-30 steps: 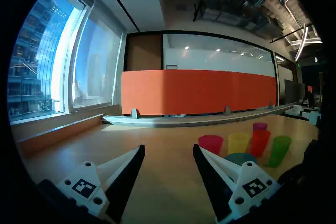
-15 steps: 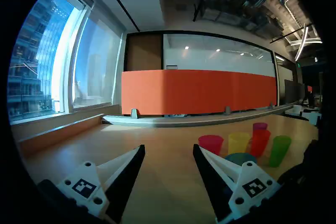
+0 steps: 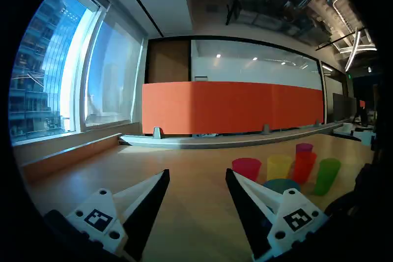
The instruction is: Pour water
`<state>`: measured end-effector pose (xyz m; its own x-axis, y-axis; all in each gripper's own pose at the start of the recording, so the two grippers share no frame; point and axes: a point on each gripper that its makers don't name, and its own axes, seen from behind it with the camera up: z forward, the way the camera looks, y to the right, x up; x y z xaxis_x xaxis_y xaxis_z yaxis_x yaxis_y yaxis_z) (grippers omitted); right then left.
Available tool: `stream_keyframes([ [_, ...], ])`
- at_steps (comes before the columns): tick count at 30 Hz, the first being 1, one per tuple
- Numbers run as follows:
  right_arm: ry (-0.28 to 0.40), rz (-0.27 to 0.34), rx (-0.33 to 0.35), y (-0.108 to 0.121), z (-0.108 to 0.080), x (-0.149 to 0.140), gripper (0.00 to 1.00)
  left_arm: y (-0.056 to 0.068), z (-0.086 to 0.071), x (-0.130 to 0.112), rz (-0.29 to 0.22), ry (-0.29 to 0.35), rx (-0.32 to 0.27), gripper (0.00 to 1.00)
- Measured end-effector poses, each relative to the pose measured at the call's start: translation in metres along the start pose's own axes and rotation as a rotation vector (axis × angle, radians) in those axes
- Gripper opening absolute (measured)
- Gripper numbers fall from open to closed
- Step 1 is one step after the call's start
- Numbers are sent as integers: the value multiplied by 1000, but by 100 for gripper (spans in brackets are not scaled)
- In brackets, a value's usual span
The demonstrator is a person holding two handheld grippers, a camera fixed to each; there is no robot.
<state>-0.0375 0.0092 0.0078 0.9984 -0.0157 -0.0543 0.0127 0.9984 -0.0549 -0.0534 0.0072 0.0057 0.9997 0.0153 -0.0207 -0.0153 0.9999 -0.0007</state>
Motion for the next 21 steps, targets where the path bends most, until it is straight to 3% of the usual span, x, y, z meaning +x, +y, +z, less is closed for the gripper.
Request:
stream_keyframes([
  [21, 0, 0, 0, 0, 0, -2, 99, -1, 1, 0, 0, -1, 0, 84],
])
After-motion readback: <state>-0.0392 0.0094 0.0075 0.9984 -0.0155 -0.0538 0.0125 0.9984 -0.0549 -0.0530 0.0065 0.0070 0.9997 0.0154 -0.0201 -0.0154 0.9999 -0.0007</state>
